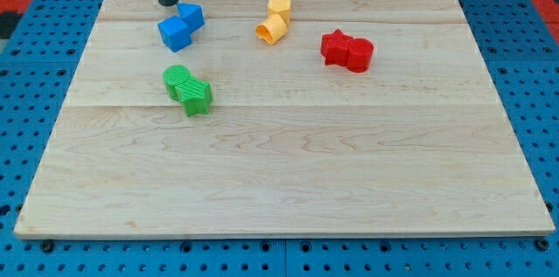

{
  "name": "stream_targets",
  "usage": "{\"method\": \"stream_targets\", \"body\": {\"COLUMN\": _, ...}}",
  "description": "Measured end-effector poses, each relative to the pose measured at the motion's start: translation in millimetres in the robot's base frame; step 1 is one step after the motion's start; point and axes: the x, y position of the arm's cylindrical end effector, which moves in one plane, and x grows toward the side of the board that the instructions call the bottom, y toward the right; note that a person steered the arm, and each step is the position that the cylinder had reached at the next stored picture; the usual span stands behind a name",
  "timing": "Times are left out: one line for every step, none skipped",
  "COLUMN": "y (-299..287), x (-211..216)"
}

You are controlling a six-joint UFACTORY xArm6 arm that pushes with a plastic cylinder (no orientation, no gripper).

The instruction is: Separate the blue triangle and blue cube to the top left

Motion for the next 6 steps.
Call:
{"method": "stream_targets", "body": {"y": 0.0, "x": -1.9}}
{"method": "stream_targets", "body": {"y": 25.4, "x": 4.1}}
{"method": "stream_targets", "body": {"y": 42.8, "x": 24.9}}
{"method": "stream_targets", "body": {"y": 14.3, "x": 37.5}}
{"method": "stream_targets", "body": {"y": 12.7, "x": 44.0}}
{"method": "stream_targets", "body": {"y": 30.4, "x": 60.3}}
